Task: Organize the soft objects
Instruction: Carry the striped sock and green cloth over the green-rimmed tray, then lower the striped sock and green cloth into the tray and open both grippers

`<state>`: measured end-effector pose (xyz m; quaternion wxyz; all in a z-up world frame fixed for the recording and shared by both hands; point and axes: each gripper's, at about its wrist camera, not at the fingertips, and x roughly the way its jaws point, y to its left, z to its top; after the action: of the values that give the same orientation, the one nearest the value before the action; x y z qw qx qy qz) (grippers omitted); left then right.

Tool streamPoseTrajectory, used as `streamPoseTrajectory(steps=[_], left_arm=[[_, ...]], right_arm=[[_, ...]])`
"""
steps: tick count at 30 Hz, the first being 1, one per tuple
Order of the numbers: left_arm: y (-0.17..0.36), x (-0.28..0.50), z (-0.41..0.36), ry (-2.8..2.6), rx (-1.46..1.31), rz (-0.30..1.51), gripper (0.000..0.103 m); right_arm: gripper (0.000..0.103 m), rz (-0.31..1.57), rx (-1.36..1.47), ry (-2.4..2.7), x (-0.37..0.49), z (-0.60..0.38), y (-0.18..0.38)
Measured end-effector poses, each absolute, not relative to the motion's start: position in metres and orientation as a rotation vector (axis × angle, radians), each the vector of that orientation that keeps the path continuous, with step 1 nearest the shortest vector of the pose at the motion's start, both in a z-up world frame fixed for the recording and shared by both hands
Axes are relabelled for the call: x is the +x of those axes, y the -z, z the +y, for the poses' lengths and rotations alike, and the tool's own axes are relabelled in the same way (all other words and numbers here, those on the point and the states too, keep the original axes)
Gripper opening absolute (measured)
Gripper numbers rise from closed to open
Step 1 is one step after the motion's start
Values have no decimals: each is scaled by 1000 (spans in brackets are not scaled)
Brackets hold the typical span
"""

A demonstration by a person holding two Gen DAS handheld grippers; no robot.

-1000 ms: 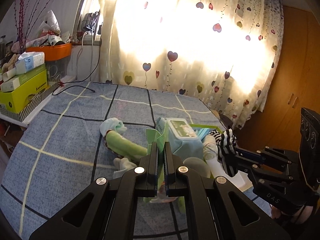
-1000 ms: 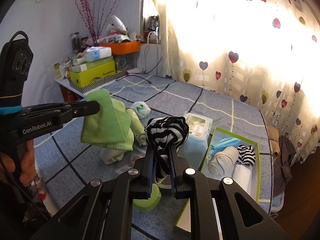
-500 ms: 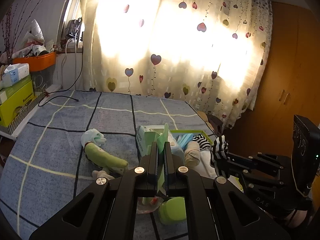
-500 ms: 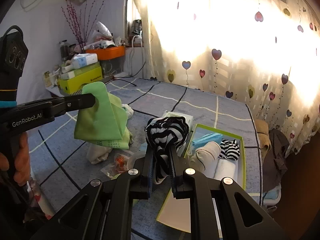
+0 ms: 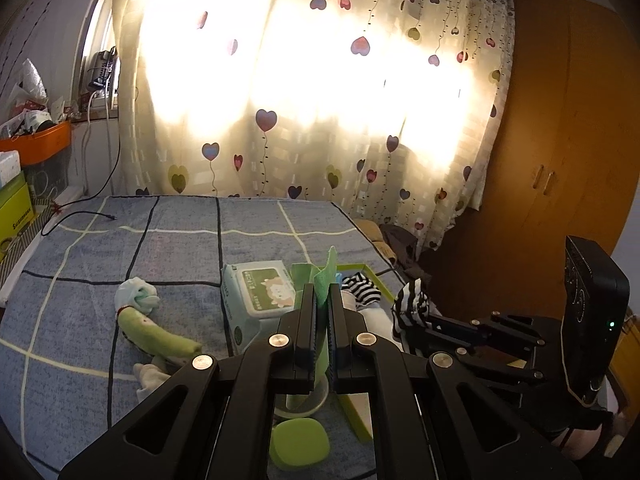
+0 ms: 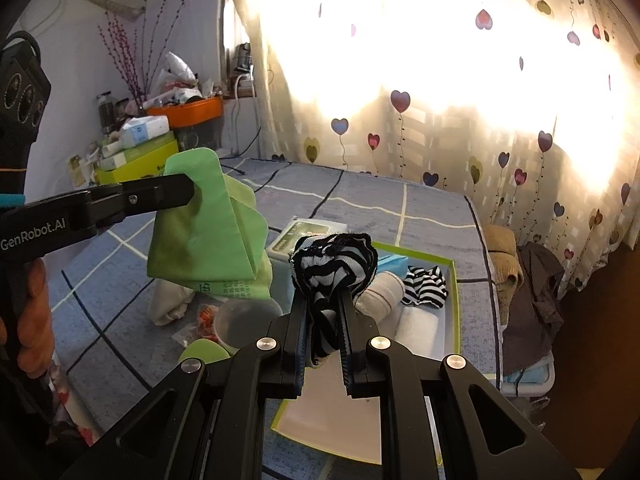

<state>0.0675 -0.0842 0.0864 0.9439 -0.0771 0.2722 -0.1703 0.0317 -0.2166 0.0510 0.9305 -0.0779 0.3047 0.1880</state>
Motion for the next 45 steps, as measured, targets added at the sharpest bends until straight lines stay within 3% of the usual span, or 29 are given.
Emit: streamPoseTrajectory(steps=[19,45], left_arm=[[-73,86,-146,463,-107,620,4],[3,122,-188,525,-67,880,4]], right_arm=[[13,657,-102,-307,38,-267,-37],[13,876,-85,-283,55,-293,33]])
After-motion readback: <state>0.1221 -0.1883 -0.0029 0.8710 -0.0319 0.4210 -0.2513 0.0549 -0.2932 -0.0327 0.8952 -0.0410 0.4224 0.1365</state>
